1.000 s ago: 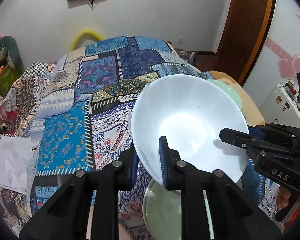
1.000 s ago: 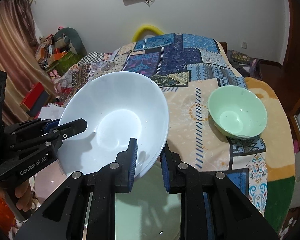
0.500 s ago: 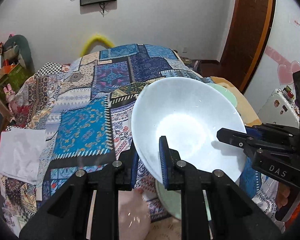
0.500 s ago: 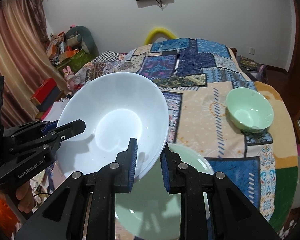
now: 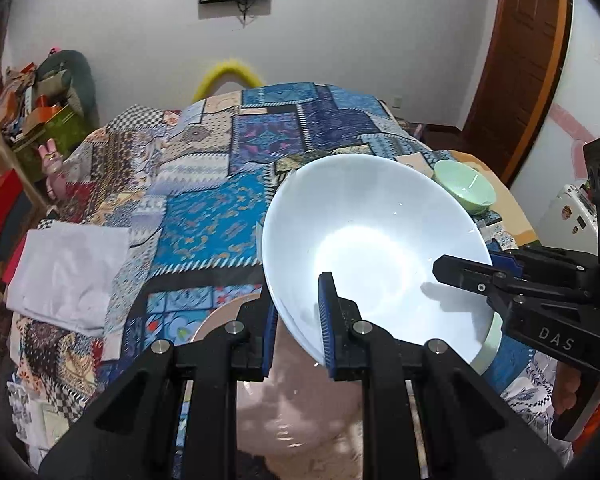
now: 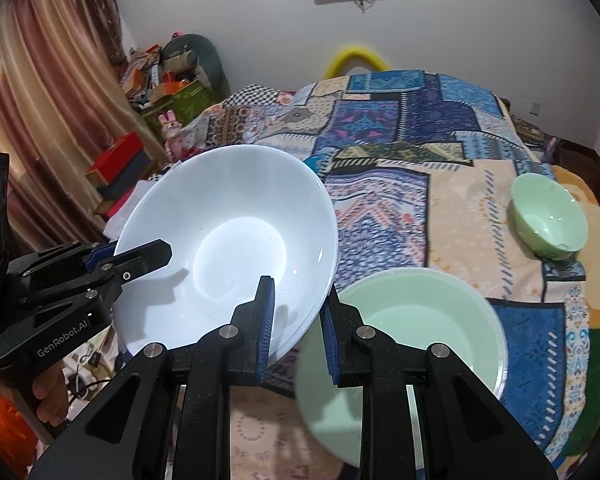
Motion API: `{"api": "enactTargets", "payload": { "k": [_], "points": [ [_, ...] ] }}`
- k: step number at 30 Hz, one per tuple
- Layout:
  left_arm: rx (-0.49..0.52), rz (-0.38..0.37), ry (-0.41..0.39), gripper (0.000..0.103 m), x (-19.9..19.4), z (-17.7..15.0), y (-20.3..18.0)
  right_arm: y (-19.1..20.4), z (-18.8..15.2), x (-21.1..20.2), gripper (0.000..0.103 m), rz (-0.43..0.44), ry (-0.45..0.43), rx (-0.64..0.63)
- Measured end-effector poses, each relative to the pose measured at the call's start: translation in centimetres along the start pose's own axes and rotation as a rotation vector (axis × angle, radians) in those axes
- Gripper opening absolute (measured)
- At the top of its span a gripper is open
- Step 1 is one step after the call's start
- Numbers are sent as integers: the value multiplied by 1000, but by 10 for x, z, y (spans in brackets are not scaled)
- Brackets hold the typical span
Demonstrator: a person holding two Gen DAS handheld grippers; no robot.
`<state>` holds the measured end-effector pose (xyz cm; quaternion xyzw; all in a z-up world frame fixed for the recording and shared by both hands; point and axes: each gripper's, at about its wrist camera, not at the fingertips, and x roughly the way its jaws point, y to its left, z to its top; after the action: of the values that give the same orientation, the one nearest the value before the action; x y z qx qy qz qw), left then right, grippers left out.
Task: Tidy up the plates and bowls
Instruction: 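Lift the white spotted bowl with both tools and carry it toward the pale pink bowl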
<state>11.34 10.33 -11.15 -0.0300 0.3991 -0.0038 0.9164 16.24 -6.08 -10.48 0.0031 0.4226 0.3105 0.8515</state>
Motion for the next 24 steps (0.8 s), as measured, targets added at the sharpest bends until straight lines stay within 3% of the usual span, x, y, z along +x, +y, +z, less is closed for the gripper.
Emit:
{"api": "enactTargets", "payload": {
  "k": [12, 24],
  "points": [
    [-71, 31, 32, 19, -9, -32, 39, 33, -13, 25, 20, 46, 51, -29],
    [-121, 45, 97, 19, 6, -59, 62, 48, -29, 47, 20, 78, 111, -25]
  ]
}}
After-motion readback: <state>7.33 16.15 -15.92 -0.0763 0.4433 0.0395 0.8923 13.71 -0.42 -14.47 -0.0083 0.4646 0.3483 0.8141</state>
